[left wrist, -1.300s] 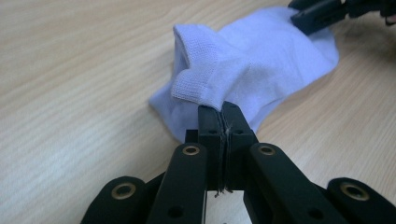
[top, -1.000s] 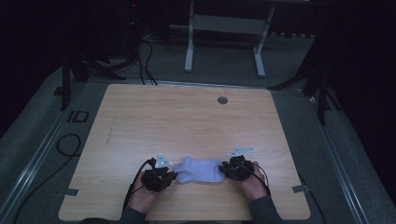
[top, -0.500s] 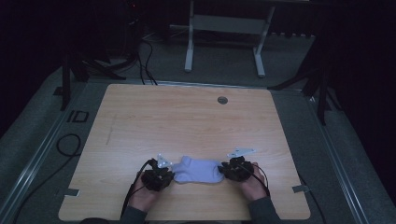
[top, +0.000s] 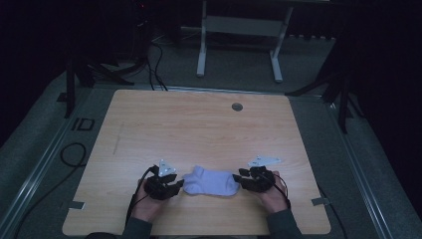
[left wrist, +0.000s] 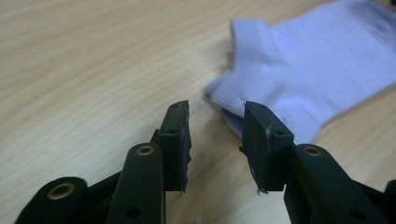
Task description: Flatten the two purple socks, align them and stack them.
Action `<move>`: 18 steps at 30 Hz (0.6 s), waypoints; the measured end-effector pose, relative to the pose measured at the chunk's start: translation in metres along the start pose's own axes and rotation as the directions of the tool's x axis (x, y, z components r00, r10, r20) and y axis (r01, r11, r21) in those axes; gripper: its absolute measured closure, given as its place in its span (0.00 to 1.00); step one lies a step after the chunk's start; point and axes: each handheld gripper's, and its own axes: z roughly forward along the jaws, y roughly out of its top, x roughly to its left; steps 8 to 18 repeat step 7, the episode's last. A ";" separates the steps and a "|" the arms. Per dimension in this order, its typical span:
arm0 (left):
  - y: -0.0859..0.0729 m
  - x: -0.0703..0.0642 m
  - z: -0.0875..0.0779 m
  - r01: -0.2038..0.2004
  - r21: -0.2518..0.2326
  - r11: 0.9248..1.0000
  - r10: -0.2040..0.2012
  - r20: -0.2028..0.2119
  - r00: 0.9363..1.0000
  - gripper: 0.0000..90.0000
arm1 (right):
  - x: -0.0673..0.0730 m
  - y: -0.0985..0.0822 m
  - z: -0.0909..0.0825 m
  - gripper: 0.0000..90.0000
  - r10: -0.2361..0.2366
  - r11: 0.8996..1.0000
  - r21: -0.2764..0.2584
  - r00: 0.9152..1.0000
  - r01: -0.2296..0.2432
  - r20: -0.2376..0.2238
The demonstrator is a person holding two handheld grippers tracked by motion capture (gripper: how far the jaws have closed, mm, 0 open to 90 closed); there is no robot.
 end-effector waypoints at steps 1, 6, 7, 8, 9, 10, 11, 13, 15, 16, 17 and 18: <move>0.000 0.002 0.000 0.001 -0.005 1.000 -0.001 -0.010 1.000 0.68 | -0.002 0.000 -0.002 0.67 0.001 1.000 -0.001 1.000 -0.001 0.017; -0.001 0.010 0.000 0.015 -0.003 1.000 -0.015 -0.060 0.998 0.66 | -0.011 -0.006 -0.006 0.65 0.006 1.000 0.014 0.996 -0.008 0.089; -0.001 0.010 0.000 0.015 -0.003 1.000 -0.015 -0.060 0.998 0.65 | -0.013 -0.007 -0.006 0.65 0.012 1.000 0.014 0.996 -0.013 0.093; -0.001 0.010 0.000 0.015 -0.003 1.000 -0.015 -0.060 0.998 0.65 | -0.013 -0.007 -0.006 0.65 0.012 1.000 0.014 0.996 -0.013 0.093; -0.001 0.010 0.000 0.015 -0.003 1.000 -0.015 -0.060 0.998 0.65 | -0.013 -0.007 -0.006 0.65 0.012 1.000 0.014 0.996 -0.013 0.093; -0.001 0.010 0.000 0.015 -0.003 1.000 -0.015 -0.060 0.998 0.65 | -0.013 -0.007 -0.006 0.65 0.012 1.000 0.014 0.996 -0.013 0.093; -0.001 0.010 0.000 0.015 -0.003 1.000 -0.015 -0.060 0.998 0.65 | -0.013 -0.007 -0.006 0.65 0.012 1.000 0.014 0.996 -0.013 0.093; -0.001 0.010 0.000 0.015 -0.003 1.000 -0.015 -0.060 0.998 0.65 | -0.013 -0.007 -0.006 0.65 0.012 1.000 0.014 0.996 -0.013 0.093; -0.001 0.010 0.000 0.015 -0.003 1.000 -0.015 -0.060 0.998 0.65 | -0.013 -0.007 -0.006 0.65 0.012 1.000 0.014 0.996 -0.013 0.093; -0.001 0.010 0.000 0.015 -0.003 1.000 -0.015 -0.060 0.998 0.65 | -0.013 -0.007 -0.006 0.65 0.012 1.000 0.014 0.996 -0.013 0.093; -0.001 0.010 0.000 0.015 -0.003 1.000 -0.015 -0.060 0.998 0.65 | -0.013 -0.007 -0.006 0.65 0.012 1.000 0.014 0.996 -0.013 0.093; -0.001 0.010 0.000 0.015 -0.003 1.000 -0.015 -0.060 0.998 0.65 | -0.013 -0.007 -0.006 0.65 0.012 1.000 0.014 0.996 -0.013 0.093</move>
